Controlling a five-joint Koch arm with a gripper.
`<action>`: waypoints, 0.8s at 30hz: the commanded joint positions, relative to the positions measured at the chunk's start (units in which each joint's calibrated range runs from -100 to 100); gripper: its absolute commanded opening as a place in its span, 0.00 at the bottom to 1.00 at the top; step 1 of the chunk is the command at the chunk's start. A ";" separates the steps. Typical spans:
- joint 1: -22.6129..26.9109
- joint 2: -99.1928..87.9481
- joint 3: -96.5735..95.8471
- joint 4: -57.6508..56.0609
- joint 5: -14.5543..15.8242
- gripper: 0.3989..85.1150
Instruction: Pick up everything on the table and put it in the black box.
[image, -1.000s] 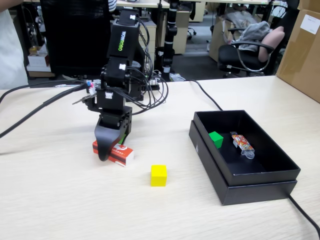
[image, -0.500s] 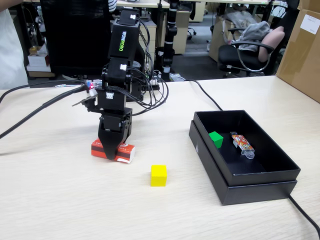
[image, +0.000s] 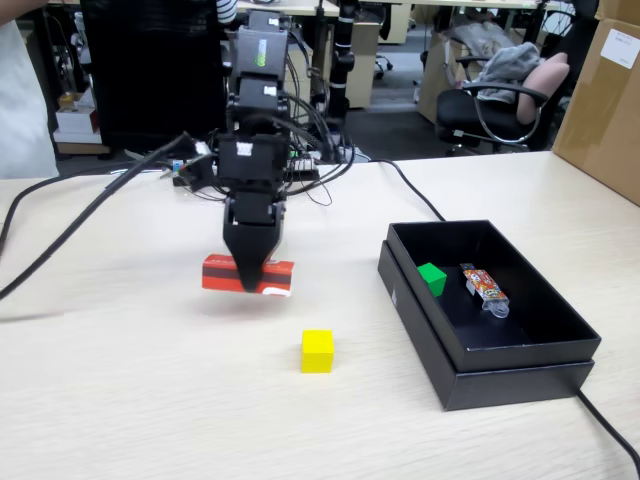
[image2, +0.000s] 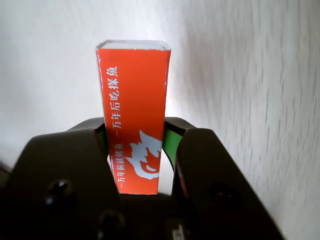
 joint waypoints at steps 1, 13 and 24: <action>1.90 -5.10 4.92 -1.05 -0.78 0.07; 14.41 -3.50 14.98 -2.26 -1.42 0.07; 24.66 5.80 20.33 -2.52 -0.15 0.07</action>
